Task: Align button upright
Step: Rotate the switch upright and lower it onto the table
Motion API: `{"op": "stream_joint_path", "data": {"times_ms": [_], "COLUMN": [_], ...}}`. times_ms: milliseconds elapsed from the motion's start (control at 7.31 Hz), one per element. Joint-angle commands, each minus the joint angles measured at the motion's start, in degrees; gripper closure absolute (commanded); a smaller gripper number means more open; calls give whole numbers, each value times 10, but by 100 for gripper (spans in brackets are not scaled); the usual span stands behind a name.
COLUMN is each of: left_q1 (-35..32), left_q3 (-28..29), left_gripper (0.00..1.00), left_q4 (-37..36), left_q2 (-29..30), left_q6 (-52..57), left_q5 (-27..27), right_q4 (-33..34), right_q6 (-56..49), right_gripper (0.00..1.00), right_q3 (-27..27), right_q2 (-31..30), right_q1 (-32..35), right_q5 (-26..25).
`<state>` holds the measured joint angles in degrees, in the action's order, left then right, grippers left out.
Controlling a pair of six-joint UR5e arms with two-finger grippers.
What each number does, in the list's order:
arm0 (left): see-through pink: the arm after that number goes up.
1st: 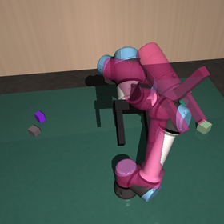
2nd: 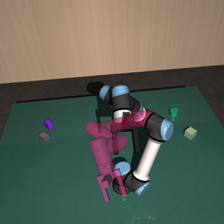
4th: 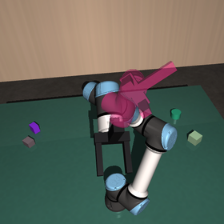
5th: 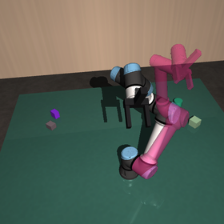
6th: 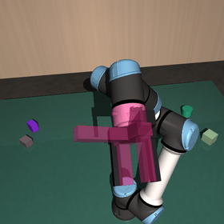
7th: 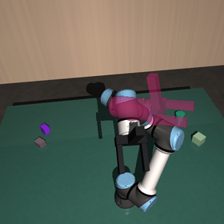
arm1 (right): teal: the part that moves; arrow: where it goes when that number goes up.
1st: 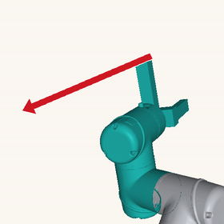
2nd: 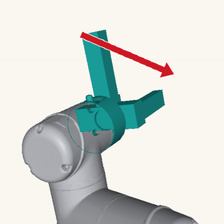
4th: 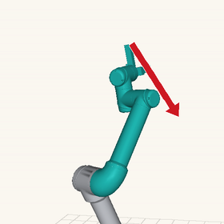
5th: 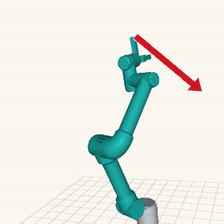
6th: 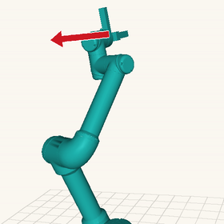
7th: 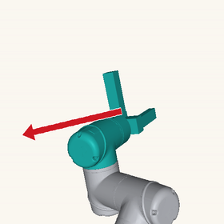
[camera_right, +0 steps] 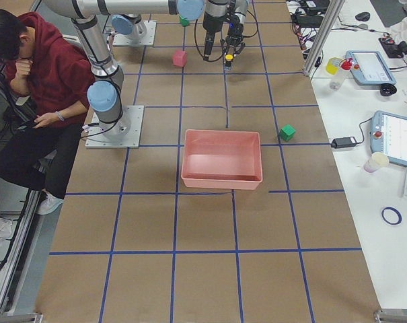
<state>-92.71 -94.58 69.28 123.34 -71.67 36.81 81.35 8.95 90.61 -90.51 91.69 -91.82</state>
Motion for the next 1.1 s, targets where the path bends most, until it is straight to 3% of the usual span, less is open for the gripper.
{"op": "stream_joint_path", "data": {"times_ms": [0, 548, 684, 821, 958], "left_q1": [7, 7, 7, 7, 7], "left_q3": [1, -14, -15, -15, -15], "left_gripper": [100, 100, 86, 57, 40], "left_q4": [10, 2, 0, -4, -31], "left_q2": [14, 23, 24, 24, 23], "left_q6": [-23, -11, -10, -10, -8], "left_q5": [-3, -1, 7, 32, 62], "right_q4": [1, 0, 3, 6, 9], "right_q6": [-2, -2, 2, 4, 4], "right_gripper": [0, 0, 0, 0, 0], "right_q3": [0, 0, 0, 0, -5], "right_q2": [1, 2, 1, 2, 2], "right_q1": [0, 0, 1, 1, -1], "right_q5": [0, 1, 3, 9, 10]}}
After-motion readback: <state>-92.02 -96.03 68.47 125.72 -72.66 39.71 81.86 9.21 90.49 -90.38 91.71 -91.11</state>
